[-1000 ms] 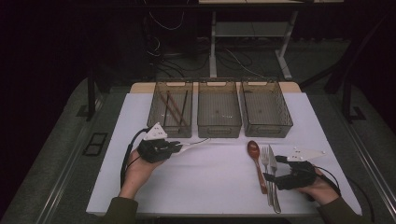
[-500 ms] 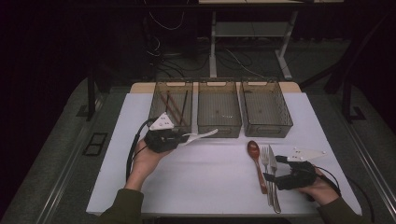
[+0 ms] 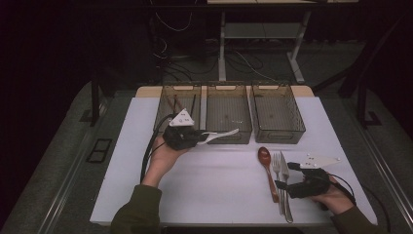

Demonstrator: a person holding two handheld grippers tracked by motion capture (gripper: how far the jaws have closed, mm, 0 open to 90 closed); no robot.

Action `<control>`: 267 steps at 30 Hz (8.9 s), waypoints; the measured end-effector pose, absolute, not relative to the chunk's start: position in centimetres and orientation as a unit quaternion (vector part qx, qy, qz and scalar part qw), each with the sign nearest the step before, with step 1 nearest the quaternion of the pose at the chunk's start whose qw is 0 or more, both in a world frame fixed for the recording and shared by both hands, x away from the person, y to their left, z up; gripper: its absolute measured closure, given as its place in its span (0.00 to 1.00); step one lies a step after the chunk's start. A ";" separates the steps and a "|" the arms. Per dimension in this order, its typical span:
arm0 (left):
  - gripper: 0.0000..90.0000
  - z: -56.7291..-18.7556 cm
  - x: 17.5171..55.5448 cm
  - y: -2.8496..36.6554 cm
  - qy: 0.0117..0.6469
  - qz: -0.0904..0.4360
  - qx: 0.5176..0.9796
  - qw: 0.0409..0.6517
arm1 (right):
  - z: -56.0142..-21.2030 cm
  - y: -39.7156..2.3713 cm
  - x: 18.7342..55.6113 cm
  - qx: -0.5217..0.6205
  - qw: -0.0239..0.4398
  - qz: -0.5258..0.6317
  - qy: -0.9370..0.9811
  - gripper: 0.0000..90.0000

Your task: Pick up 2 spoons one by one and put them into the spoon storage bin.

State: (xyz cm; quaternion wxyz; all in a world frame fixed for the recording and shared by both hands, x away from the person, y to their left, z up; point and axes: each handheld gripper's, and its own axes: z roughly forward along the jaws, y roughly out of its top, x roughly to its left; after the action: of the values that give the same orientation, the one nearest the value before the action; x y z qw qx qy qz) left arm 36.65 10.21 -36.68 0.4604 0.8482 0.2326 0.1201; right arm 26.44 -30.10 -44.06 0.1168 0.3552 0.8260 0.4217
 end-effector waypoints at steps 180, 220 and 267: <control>0.00 -44.0 27.2 15.3 0.298 0.086 0.837 0.450 | -43.8 -21.8 37.1 0.351 0.056 0.326 0.876 0.99; 0.00 -44.2 27.3 15.2 0.295 0.080 0.840 0.447 | -44.1 -22.1 34.4 0.360 0.046 0.348 0.864 0.52; 0.00 -44.5 27.4 15.3 0.288 0.068 0.842 0.450 | -44.1 -19.7 33.9 0.333 0.034 0.351 0.874 0.90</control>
State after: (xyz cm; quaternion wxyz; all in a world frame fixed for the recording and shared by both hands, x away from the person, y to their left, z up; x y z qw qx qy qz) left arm 27.36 15.27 -44.49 0.4505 0.8422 0.2884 0.0679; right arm 33.95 -19.72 -44.12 0.0335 0.3334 0.8742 0.3515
